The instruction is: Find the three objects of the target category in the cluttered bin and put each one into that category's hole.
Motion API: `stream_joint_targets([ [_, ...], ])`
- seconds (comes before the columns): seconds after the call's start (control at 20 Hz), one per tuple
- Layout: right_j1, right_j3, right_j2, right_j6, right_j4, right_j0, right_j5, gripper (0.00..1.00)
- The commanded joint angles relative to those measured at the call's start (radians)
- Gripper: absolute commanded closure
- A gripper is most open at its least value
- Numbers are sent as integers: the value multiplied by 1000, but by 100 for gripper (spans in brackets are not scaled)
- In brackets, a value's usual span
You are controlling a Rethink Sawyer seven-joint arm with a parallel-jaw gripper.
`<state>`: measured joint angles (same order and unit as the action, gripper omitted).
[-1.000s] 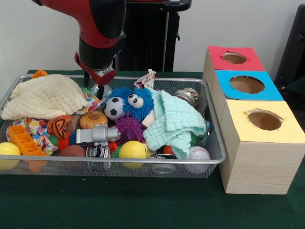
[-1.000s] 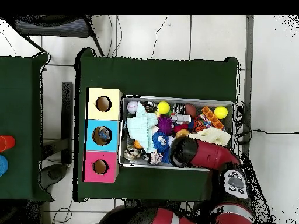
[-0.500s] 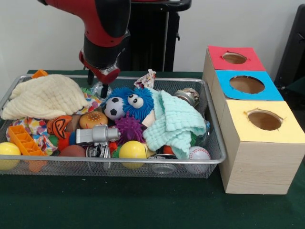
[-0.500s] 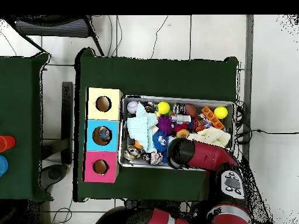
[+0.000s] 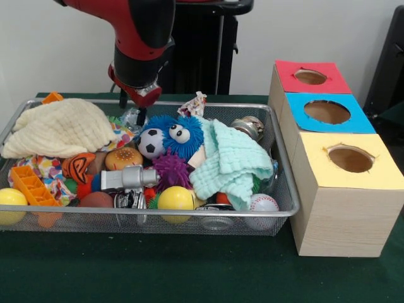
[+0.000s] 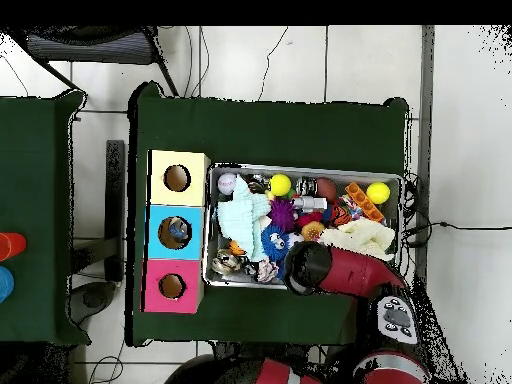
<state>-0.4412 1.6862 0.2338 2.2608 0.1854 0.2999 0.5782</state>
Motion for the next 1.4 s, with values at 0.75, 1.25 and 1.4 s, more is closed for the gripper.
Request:
stream_joint_targets([
  [0.75, 89, 62, -68, 105, -3, -13, -158, 0],
  [1.25, 120, 96, -94, 106, -12, 7, -197, 0],
  [1.4, 142, 97, -99, 111, -12, 14, -222, 0],
])
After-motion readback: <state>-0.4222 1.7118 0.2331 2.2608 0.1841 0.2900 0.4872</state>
